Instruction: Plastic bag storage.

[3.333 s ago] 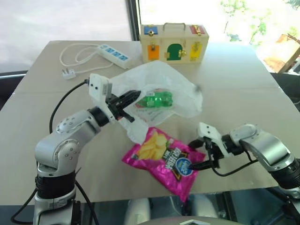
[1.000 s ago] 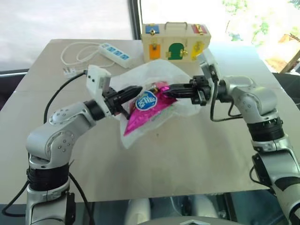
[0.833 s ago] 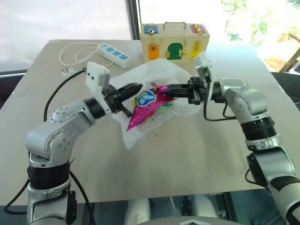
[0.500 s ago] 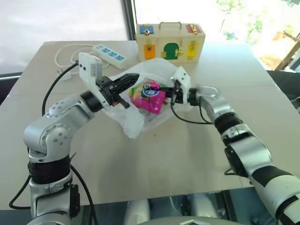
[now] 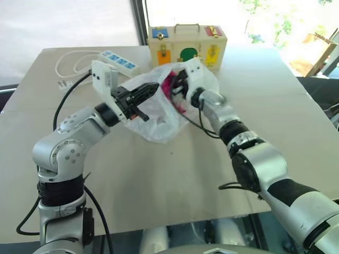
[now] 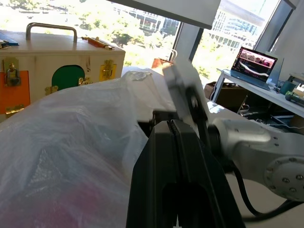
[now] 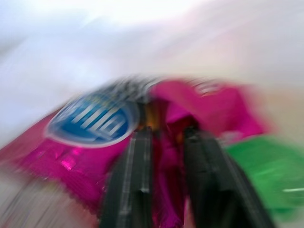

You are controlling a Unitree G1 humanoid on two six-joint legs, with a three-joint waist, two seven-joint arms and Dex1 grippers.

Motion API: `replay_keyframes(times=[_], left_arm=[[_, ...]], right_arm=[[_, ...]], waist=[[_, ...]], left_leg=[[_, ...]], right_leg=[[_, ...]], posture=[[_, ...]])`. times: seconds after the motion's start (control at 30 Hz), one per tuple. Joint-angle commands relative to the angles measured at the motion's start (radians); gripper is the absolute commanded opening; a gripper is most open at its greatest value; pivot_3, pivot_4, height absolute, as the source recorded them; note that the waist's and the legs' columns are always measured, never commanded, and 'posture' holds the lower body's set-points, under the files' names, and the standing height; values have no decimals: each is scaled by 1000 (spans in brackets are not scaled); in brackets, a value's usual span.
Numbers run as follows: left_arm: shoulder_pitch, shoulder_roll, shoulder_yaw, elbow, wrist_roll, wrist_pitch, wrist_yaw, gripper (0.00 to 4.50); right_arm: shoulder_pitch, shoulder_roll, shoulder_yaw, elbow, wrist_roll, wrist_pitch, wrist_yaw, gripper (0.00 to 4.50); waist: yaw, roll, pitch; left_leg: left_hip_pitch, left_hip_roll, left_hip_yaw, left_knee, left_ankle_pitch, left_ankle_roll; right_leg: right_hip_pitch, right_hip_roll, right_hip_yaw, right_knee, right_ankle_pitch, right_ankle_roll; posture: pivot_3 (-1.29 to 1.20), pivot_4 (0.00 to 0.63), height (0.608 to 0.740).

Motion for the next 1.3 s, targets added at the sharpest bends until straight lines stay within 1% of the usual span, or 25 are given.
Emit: replay_keyframes(times=[0.03, 0.07, 0.1, 0.13, 0.17, 0.2, 0.27, 0.33, 0.43, 0.5, 0.53, 0.57, 0.67, 0.77, 0.87, 0.93, 1.03, 1.1, 1.2, 1.27, 1.3], left_arm=[[1, -3, 2, -16, 8, -27, -5, 0], [4, -4, 2, -15, 9, -29, -6, 0], [7, -5, 1, -15, 11, -31, -6, 0], [11, -6, 0, -15, 13, -33, -7, 0], [14, -8, 0, -16, 15, -35, -7, 0], [17, -9, 0, -16, 17, -36, -8, 0], [20, -13, -3, -15, 22, -38, -7, 0], [22, -15, -4, -17, 23, -38, -7, 0], [19, -18, -8, -16, 25, -38, -6, 0], [20, -16, -10, -19, 27, -38, -5, 0], [22, -15, -9, -23, 26, -37, -4, 0], [26, -11, -2, -32, 19, -31, -3, 0], [52, 6, 23, -69, -8, -13, -5, 0], [150, 50, 83, -162, -83, 21, -35, 0], [273, 115, 131, -265, -154, 46, -82, 0], [320, 140, 145, -302, -182, 48, -96, 0], [437, 183, 129, -387, -140, 43, -99, 0], [498, 179, 81, -429, -80, 21, -73, 0], [549, 164, -23, -448, 79, -32, -7, 0], [549, 133, -94, -433, 206, -71, 81, 0], [552, 119, -136, -430, 273, -107, 107, 0]], right_arm=[[68, -84, 61, -162, -29, 82, 196, 2399], [98, -119, 73, -229, -27, 105, 250, 2989], [122, -148, 78, -289, -23, 127, 284, 3341], [149, -183, 80, -362, -15, 148, 317, 3890], [178, -228, 90, -436, -30, 120, 331, 4311], [203, -264, 101, -497, -49, 80, 332, 4412], [251, -328, 99, -614, -82, 23, 292, 4412], [284, -359, 86, -696, -92, 3, 249, 4412], [357, -430, 27, -892, -6, 91, 289, 4412], [396, -474, -60, -1028, 106, 215, 303, 4412], [407, -486, -84, -1072, 141, 260, 298, 4412], [406, -500, -118, -1086, 149, 314, 255, 4412], [413, -524, -183, -1075, 154, 391, 163, 4412], [441, -522, -163, -1043, 112, 454, 92, 4412], [442, -477, -158, -1018, 152, 570, 57, 4412], [434, -461, -159, -992, 150, 596, 36, 4412], [387, -415, -166, -865, 135, 602, -29, 4412], [358, -382, -174, -813, 157, 581, -31, 4412], [333, -368, -181, -768, 169, 562, -25, 3701], [331, -370, -174, -753, 164, 548, -20, 2904], [331, -370, -172, -746, 164, 542, -18, 2409]], waist=[[4, 0, 0], [8, 1, 1], [10, 1, 1], [12, 1, 1], [14, 1, 1], [14, 1, 1], [11, 1, 1], [2, 1, 1], [-2, 1, 1], [9, 1, 1], [15, 1, 1], [22, 1, 1], [29, 0, 1], [20, 0, 1], [23, 1, 1], [24, 1, 1], [26, 1, 1], [32, 1, 1], [31, 1, 1], [33, 1, 1], [34, 1, 1]], left_leg=[[0, 0, 0, 0, 0, 0], [-1, 0, 0, 0, 0, 0], [-2, -1, -1, 2, 0, 0], [-2, -1, -1, 2, 0, 0], [-2, -1, -1, 2, 0, 0], [-2, -1, -1, 2, 0, 0], [-1, -1, -1, 2, 0, 0], [0, 0, -1, 1, 0, 0], [0, 0, 0, 0, 0, 0], [0, 0, 0, 0, 0, 0], [-1, -1, -1, 1, 0, 0], [-1, -1, -1, 1, 0, 0], [-1, -1, -1, 1, 0, 0], [1, 0, 1, 1, 0, 0], [0, 0, 1, -1, 0, 0], [0, 0, 3, -1, 0, 0], [0, 0, 3, 0, 0, 0], [0, -1, 2, 0, 0, 0], [0, 0, 2, 0, 0, 0], [0, -1, 2, 0, 0, 0], [0, -1, 2, 0, 0, 0]], right_leg=[[0, 0, 0, 0, 0, 0], [0, 0, 0, 0, 0, 0], [0, 0, 0, 0, 0, 0], [0, -1, 0, 0, 0, 0], [0, -1, 0, 0, 0, 0], [0, -1, 0, 0, 0, 0], [0, 0, 0, 0, 0, 0], [0, 0, 1, 1, 0, 0], [0, 0, 2, 0, 0, 0], [-1, 0, 2, 0, 0, 0], [-1, 0, 1, -1, 0, 0], [0, 0, 2, -1, 0, 0], [0, 0, 2, -1, 0, 0], [0, 0, 3, -1, 0, 0], [-2, 0, 4, 0, 0, 0], [-3, 0, 5, 0, 0, 0], [-3, 0, 5, -1, 0, 0], [-3, 0, 5, -2, 0, 0], [-3, 0, 6, -2, 0, 0], [-3, 0, 6, -2, 0, 0], [-3, 0, 6, -2, 0, 0]], posture=[[0, 150, 740], [0, 150, 740], [0, 150, 740], [0, 150, 740], [0, 150, 740], [0, 150, 740], [0, 150, 740], [0, 150, 740], [0, 150, 740], [0, 150, 740], [0, 150, 740], [0, 150, 740], [0, 150, 740], [0, 150, 740], [0, 150, 740], [0, 150, 740], [0, 150, 740], [0, 150, 740], [0, 150, 740], [0, 150, 740], [0, 150, 740]])
